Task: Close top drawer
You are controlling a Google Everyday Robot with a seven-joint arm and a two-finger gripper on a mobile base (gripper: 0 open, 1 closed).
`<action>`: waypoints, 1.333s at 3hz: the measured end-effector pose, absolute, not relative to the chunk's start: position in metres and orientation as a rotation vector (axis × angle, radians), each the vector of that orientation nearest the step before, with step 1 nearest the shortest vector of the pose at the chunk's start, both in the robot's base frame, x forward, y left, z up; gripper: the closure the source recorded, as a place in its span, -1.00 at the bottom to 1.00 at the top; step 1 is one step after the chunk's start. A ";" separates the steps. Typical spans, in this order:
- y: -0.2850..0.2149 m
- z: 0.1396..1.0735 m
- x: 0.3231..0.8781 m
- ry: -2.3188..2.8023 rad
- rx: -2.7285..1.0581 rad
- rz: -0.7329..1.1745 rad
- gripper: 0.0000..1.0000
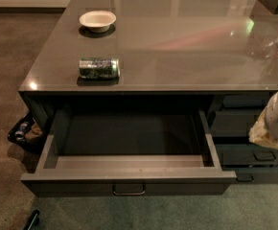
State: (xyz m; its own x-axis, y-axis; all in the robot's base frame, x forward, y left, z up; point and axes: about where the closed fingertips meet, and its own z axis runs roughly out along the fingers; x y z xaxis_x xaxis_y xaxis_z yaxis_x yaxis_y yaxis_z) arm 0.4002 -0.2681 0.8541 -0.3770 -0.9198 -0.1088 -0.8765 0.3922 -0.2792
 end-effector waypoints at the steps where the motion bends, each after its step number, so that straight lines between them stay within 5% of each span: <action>1: -0.278 0.872 0.390 2.426 -1.597 -0.128 1.00; 2: -0.279 0.867 0.388 2.431 -1.595 -0.115 1.00; 4: -0.275 0.763 0.351 2.502 -1.611 0.205 1.00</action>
Offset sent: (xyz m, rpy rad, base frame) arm 0.0381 -0.0184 0.1361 0.0800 -0.0587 0.0867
